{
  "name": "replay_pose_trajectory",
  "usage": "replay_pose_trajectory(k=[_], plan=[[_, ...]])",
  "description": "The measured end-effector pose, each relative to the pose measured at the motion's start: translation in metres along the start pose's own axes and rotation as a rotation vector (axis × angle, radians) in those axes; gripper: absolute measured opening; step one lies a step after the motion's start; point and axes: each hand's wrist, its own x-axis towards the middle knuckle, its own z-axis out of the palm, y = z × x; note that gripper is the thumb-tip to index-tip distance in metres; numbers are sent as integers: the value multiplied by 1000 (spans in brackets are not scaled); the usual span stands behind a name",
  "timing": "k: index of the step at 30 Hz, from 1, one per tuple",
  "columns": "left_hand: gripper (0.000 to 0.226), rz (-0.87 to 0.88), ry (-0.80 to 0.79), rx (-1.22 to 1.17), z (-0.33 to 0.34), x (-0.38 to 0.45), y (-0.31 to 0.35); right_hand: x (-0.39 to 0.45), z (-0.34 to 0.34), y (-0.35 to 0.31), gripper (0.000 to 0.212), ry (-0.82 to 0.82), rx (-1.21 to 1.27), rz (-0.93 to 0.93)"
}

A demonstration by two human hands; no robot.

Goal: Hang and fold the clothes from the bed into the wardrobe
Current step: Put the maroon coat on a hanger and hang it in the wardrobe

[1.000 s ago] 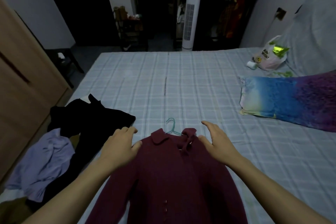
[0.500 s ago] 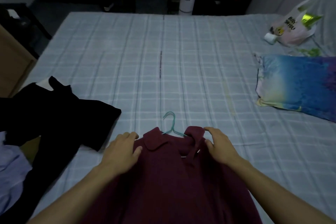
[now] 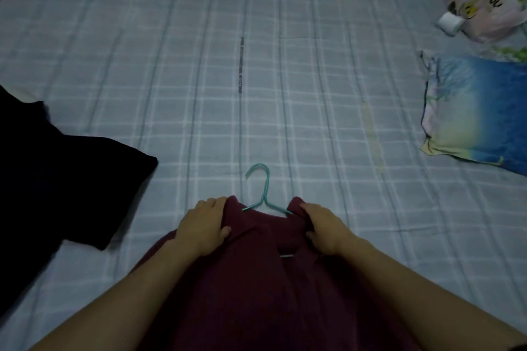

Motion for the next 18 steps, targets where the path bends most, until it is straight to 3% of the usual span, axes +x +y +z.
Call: replay_pose_trajectory(k=[2,4,9,12,18], plan=[[65,-17,25,6,14,5,0,0,10,6,71,5,28,-24],[59,-26,84,1,24,6,-1,1,9,10,58,30,90,-31],[31,17,111,-112,26,-1,-5,0,-8,21,50,-102,81,-66],[18,81,131,-133,20,-11,0,-11,-7,19,42,-101,84,-77],[24,174,224,-127,-8,-46,12,-45,-16,7,30,-20,106,-83]])
